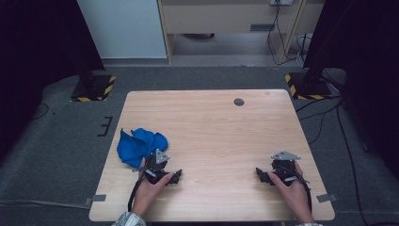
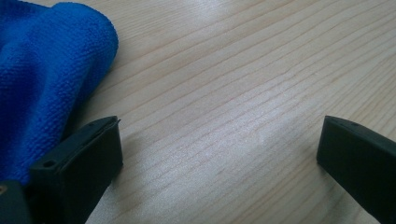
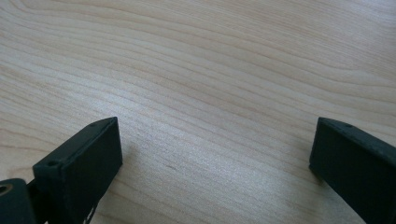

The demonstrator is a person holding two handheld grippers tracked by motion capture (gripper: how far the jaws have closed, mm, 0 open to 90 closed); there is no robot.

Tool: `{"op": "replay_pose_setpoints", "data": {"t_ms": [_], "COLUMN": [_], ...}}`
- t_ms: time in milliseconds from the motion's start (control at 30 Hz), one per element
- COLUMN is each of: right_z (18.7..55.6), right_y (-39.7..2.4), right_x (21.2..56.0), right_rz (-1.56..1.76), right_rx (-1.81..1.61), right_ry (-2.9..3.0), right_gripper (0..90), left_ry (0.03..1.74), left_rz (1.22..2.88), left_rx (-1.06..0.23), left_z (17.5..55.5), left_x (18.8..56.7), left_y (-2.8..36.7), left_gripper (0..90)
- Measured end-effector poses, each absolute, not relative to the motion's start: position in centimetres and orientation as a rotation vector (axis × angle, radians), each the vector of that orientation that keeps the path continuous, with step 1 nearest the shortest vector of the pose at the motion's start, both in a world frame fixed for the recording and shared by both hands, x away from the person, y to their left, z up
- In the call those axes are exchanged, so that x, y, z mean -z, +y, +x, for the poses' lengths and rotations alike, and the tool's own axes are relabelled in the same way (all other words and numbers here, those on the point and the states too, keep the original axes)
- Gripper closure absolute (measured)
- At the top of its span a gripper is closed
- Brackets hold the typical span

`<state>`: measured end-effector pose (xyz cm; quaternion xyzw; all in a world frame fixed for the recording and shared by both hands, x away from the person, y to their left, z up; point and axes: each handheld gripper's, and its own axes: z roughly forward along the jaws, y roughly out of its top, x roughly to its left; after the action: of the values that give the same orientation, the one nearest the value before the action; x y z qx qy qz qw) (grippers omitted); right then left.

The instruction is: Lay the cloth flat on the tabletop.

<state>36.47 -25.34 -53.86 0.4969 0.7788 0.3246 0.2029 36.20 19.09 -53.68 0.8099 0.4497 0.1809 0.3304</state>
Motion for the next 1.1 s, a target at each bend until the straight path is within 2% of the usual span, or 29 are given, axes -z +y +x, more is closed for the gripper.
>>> {"op": "replay_pose_setpoints", "data": {"t_ms": [200,433,633,900,933,1100], "right_z": [36.5,36.5,36.5,36.5,36.5,36.5], "right_y": [-25.3,-25.3,-25.3,-25.3,-25.3,-25.2], "right_x": [53.9,53.9,53.9,53.9,53.9,53.9], "right_rz": [1.388,1.389,1.389,1.390,1.390,1.391], "right_rx": [-0.904,-0.904,-0.903,-0.904,-0.904,-0.902], "right_ry": [2.173,2.173,2.172,2.171,2.171,2.169], "right_gripper": [2.2,2.2,2.1,2.1,2.1,1.8], "left_ry": [1.164,1.139,1.128,1.161,1.173,1.212], "left_rz": [2.097,2.106,2.047,1.997,1.989,1.982], "left_rx": [-0.442,-0.467,-0.518,-0.633,-0.681,-0.718], "left_z": [36.2,36.1,35.5,34.4,34.5,35.3], "left_x": [53.5,53.1,51.7,49.2,48.4,47.2], "left_y": [19.2,19.2,19.8,22.7,23.7,26.5], "left_gripper": [3.5,4.4,5.2,6.9,7.6,6.7]}}
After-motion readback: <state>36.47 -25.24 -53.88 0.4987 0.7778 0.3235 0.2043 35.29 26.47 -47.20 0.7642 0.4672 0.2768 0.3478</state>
